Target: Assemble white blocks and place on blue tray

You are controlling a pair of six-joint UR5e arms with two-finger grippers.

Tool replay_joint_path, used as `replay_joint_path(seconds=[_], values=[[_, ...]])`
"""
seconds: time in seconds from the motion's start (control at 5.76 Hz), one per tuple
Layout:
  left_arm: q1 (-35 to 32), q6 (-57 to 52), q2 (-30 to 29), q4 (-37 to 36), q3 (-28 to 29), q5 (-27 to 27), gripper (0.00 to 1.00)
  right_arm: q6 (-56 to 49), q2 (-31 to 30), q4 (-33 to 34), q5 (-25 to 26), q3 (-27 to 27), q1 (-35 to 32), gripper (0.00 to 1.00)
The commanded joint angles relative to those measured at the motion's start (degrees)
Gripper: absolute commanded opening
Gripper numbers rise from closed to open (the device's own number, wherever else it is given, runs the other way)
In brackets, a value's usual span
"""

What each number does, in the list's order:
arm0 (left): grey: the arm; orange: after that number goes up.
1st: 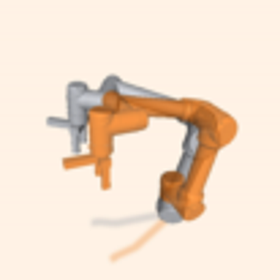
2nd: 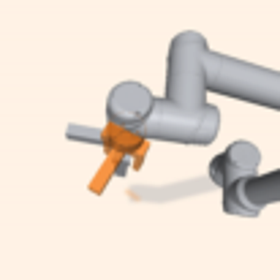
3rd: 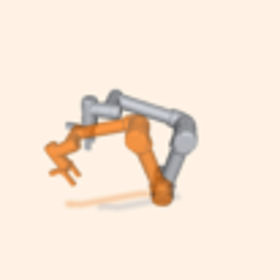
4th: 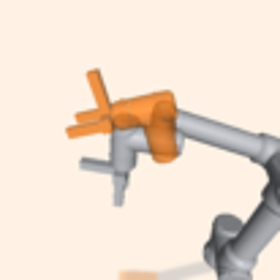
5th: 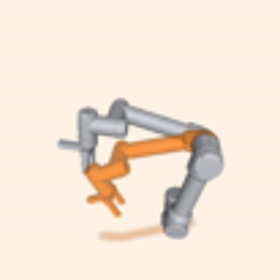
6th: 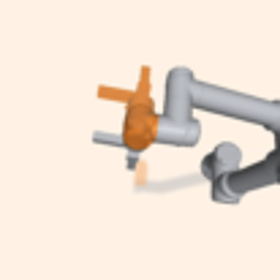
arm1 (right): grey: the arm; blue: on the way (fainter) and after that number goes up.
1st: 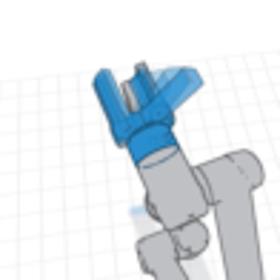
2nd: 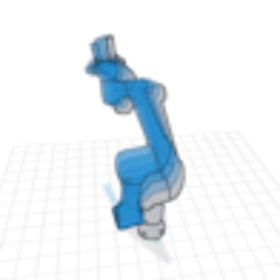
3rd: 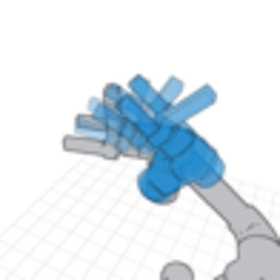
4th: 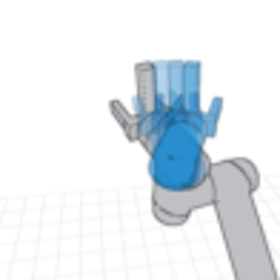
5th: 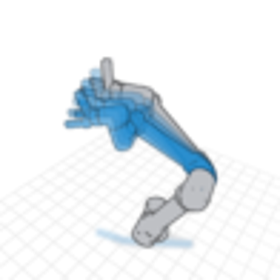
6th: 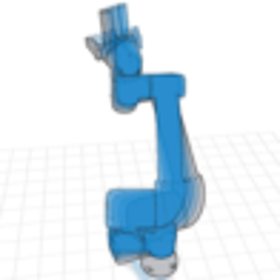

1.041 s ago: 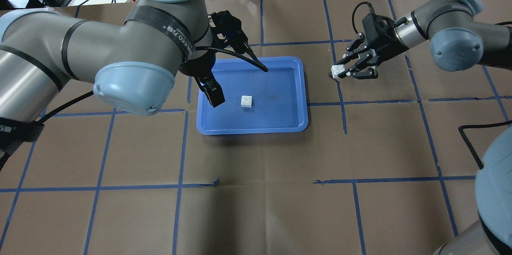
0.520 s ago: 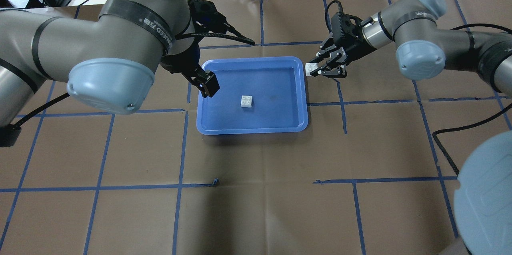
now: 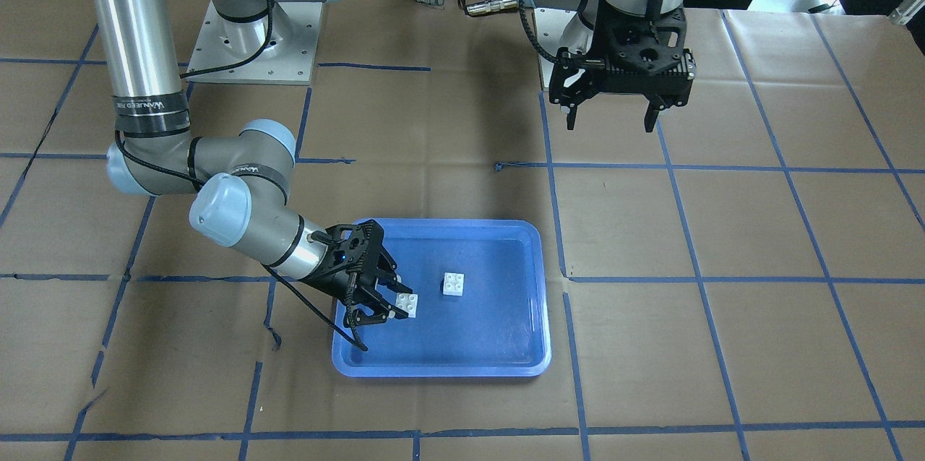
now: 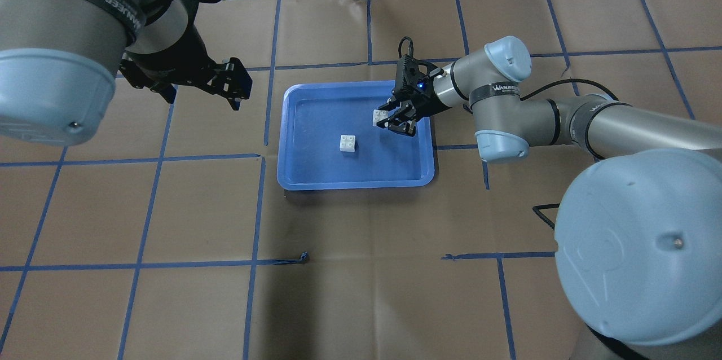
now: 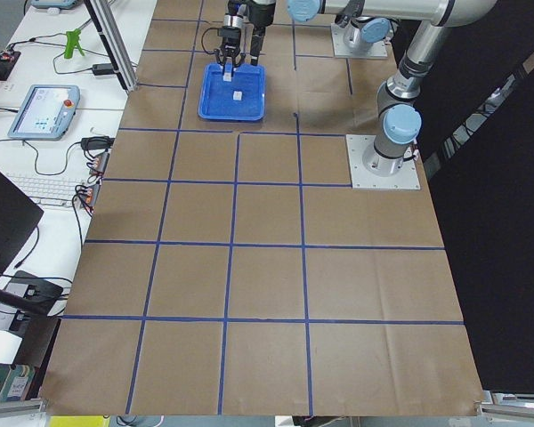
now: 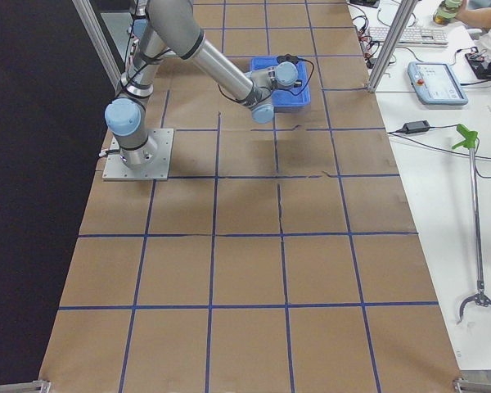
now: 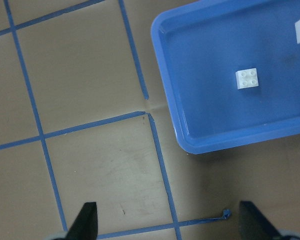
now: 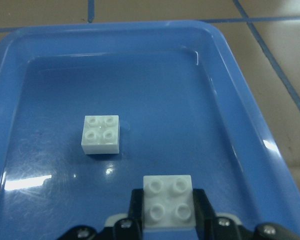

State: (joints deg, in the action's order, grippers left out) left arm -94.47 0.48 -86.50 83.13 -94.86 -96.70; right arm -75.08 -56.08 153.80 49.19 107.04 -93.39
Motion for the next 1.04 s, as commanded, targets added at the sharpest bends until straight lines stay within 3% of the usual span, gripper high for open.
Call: replay_joint_path(seconds=[0.0,0.17,0.87], values=[[2.3,1.7,1.0,5.9,1.9,2.8,0.99,0.6,1.3,1.8,-0.1,2.3,-1.2,0.17],[3.5,1.5,1.0,7.3,2.6,4.9,0.99,1.2,1.0,1.9,0.0,2.4,-1.9,0.17],[3.7,1.5,0.8,6.7,2.8,4.6,0.99,3.1,0.6,3.1,0.0,2.5,-3.6,0.17]])
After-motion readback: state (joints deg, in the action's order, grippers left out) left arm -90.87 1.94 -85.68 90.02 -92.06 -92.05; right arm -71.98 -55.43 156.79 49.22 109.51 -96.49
